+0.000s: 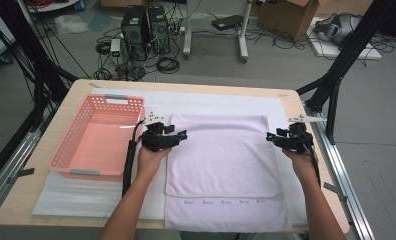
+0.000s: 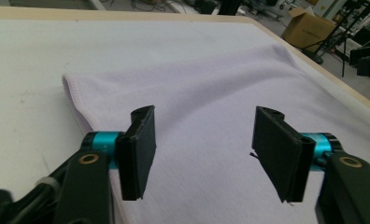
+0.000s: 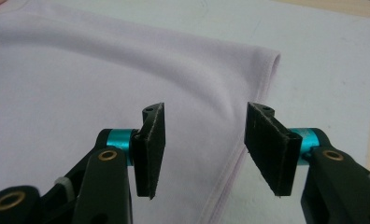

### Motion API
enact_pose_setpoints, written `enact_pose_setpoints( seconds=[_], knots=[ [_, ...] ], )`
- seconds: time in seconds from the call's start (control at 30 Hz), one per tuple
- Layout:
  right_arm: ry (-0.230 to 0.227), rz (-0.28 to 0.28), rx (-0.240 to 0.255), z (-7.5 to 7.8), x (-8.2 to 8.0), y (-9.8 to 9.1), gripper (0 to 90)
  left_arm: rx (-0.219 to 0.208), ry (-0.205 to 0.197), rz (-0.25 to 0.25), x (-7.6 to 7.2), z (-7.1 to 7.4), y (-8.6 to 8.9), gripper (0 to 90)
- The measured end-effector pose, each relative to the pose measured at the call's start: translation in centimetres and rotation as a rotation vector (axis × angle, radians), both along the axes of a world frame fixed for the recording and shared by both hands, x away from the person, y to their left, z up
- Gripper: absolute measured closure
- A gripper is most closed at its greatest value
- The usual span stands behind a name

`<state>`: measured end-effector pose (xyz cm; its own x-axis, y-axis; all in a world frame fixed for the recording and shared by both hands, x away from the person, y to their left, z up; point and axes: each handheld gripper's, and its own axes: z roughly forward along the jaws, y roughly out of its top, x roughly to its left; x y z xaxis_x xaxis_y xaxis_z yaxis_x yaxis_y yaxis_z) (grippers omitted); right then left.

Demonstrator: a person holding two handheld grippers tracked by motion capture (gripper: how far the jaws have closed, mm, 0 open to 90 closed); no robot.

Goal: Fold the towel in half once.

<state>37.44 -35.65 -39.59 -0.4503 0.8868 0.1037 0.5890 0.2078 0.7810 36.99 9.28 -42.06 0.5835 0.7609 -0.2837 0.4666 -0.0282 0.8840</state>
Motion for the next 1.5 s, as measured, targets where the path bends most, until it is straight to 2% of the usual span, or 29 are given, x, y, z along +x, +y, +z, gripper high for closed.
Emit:
enact_pose_setpoints(
  seconds=[0.13,0.17,0.2,0.23,0.27,0.4,0.5,0.57,0.73,0.93,1.1,1.17,1.3,1.4,1.5],
  knots=[
    [-0.003,0.006,0.005,-0.2,-2.0,-0.4,46.6,-0.010,-0.002,-0.003,-1.7,-0.3,0.3,36.8],
    [-0.007,0.012,0.005,-0.3,-2.5,-0.4,46.8,0.002,-0.002,-0.011,-2.2,-0.2,0.3,36.7],
    [-0.007,0.017,0.012,-0.4,-3.3,-0.4,46.9,0.001,-0.015,-0.015,-2.7,-0.3,0.3,35.3],
    [-0.013,0.025,0.010,-0.5,-3.6,-0.5,47.1,-0.004,-0.028,-0.017,-3.2,-0.3,0.4,35.8],
    [-0.012,0.028,0.008,-0.6,-4.2,-0.5,47.1,0.004,-0.028,-0.024,-3.6,-0.3,0.4,36.0],
    [-0.024,0.039,0.001,-1.0,-6.5,-0.4,48.1,-0.014,-0.042,-0.039,-5.5,-0.4,0.8,38.7],
    [-0.033,0.040,0.003,-1.3,-7.9,-0.4,48.2,-0.030,-0.019,-0.036,-6.9,-0.8,1.3,41.5],
    [-0.039,0.029,0.017,-1.4,-8.9,-0.6,48.8,-0.027,-0.014,-0.039,-7.7,-1.1,1.8,43.7],
    [-0.048,0.029,0.023,-1.6,-11.4,-0.7,50.1,-0.023,-0.023,-0.038,-10.1,-1.3,2.8,46.2],
    [-0.054,0.041,-0.016,-2.3,-14.0,-0.5,53.1,0.005,0.023,-0.042,-12.6,-1.9,3.5,47.8],
    [-0.033,0.049,-0.008,-3.1,-15.4,-0.7,57.8,0.037,0.075,-0.044,-13.9,-2.7,3.5,50.0],
    [-0.017,0.050,0.009,-3.4,-15.8,-0.7,58.7,0.041,0.098,-0.048,-14.3,-2.8,3.4,50.9],
    [0.012,0.060,-0.010,-3.9,-15.9,-0.4,62.1,0.058,0.118,-0.052,-14.7,-2.9,3.0,52.4],
    [0.042,0.058,-0.040,-4.2,-16.1,0.0,63.3,0.100,0.113,-0.046,-15.1,-3.2,2.6,56.7],
    [0.041,0.051,-0.048,-4.2,-16.5,0.1,63.2,0.123,0.116,-0.060,-15.3,-3.4,2.2,58.0]
  ],
)
